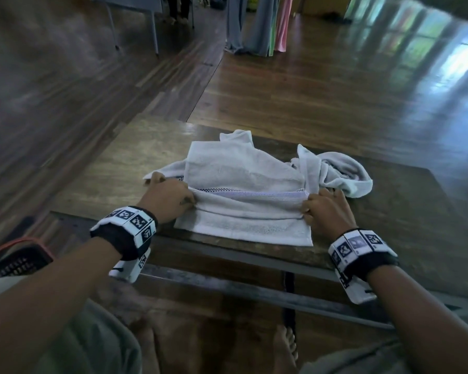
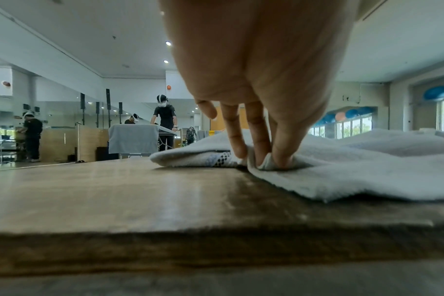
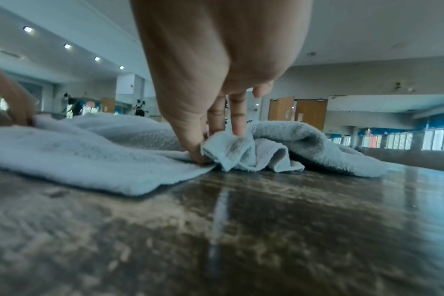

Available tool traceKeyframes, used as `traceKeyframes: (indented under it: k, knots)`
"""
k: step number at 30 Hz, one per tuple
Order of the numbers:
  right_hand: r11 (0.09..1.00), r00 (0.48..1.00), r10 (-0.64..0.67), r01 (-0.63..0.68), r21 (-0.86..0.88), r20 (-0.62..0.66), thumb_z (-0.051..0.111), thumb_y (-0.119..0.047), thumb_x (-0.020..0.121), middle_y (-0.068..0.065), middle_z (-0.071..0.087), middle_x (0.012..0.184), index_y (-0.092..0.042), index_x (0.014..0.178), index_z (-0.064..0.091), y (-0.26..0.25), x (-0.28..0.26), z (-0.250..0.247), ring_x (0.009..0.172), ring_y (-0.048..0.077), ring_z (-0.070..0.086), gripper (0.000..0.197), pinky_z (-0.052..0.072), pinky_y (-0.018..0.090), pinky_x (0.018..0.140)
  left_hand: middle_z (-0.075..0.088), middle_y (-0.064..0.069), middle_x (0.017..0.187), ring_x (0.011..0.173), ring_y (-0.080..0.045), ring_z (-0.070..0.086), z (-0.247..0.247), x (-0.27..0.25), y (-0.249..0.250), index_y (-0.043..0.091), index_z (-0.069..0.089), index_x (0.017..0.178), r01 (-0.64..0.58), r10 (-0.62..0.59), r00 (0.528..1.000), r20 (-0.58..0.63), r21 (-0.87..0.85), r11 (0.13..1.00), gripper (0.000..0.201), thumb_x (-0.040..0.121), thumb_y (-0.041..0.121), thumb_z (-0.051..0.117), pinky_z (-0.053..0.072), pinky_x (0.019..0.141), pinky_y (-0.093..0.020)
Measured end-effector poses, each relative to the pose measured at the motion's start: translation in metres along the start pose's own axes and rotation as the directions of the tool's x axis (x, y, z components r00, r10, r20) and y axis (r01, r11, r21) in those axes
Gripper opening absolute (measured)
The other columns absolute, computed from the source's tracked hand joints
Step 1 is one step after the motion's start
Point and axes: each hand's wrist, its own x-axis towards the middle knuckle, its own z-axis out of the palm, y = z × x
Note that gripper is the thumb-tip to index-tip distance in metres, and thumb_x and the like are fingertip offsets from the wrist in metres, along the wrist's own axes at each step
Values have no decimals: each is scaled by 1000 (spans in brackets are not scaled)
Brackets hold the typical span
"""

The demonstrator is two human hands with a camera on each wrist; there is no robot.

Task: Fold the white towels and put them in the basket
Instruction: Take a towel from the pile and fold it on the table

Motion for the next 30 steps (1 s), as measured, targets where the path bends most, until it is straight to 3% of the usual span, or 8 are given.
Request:
traceKeyframes:
  k: [3, 6, 8, 12, 17, 22, 27, 30]
  knots:
    - [981, 980, 59, -22, 190, -188, 70, -15, 70, -5, 66, 71, -21, 67, 64, 8, -10, -7, 78, 24, 60, 9, 36, 39, 79, 66, 13, 87, 90, -9, 58, -8, -15, 1, 33, 70, 85, 26, -34, 987, -154, -50, 998, 18, 87, 33, 52, 17, 81, -31]
    - [947, 950, 57, 46, 318, -307, 76, -12, 66, -4, 62, 71, -18, 68, 61, 18, -26, -12, 75, 23, 58, 16, 27, 32, 73, 69, 11, 89, 87, -15, 63, -12, -36, -1, 29, 70, 82, -61, 24, 932, -362, -93, 994, 23, 85, 38, 49, 20, 78, -30]
    - [941, 948, -11, 117, 316, -318, 79, -11, 63, -6, 58, 70, -18, 68, 59, 20, -38, -11, 71, 20, 56, 22, 26, 30, 72, 70, 10, 87, 85, -13, 65, -6, -50, -4, 28, 69, 79, -147, 108, 903, -415, -63, 987, 27, 83, 41, 46, 26, 76, -31]
    - [927, 961, -115, 195, 320, -253, 78, -9, 59, -10, 55, 69, -21, 67, 57, 18, -58, 2, 68, 18, 55, 25, 19, 27, 64, 69, 11, 84, 79, -14, 65, 11, -70, -1, 28, 70, 83, -248, 226, 904, -364, -14, 969, 23, 84, 37, 48, 31, 74, -31]
    - [902, 967, -201, 245, 356, -156, 77, -11, 63, -10, 59, 70, -24, 69, 62, 9, -72, 22, 68, 16, 57, 21, 37, 31, 64, 70, 9, 83, 73, -14, 65, 28, -81, -2, 25, 72, 85, -246, 209, 927, -310, -84, 966, 31, 85, 38, 44, 30, 71, -27]
    - [882, 966, -181, 242, 405, -182, 80, -13, 66, -12, 62, 73, -23, 72, 66, 12, -74, 22, 70, 15, 60, 18, 34, 27, 66, 70, 1, 85, 69, -18, 64, 22, -78, -2, 13, 73, 88, -307, 218, 925, -312, -271, 912, 35, 88, 36, 45, 50, 63, -26]
    - [859, 959, -225, 278, 430, -171, 77, -17, 71, -10, 63, 77, -23, 79, 68, 5, -75, 22, 72, 13, 59, 14, 46, 32, 69, 70, 3, 87, 71, -10, 61, 21, -81, -5, 13, 73, 89, -324, 224, 915, -334, -279, 904, 33, 86, 35, 48, 46, 61, -18]
    - [852, 956, -262, 292, 434, -130, 78, -33, 71, -10, 63, 83, -24, 86, 67, 6, -76, 23, 75, 11, 59, 21, 48, 31, 72, 69, 5, 93, 80, -6, 58, 20, -84, -7, 17, 72, 95, -338, 275, 925, -264, -232, 912, 35, 79, 42, 53, 46, 67, -17]
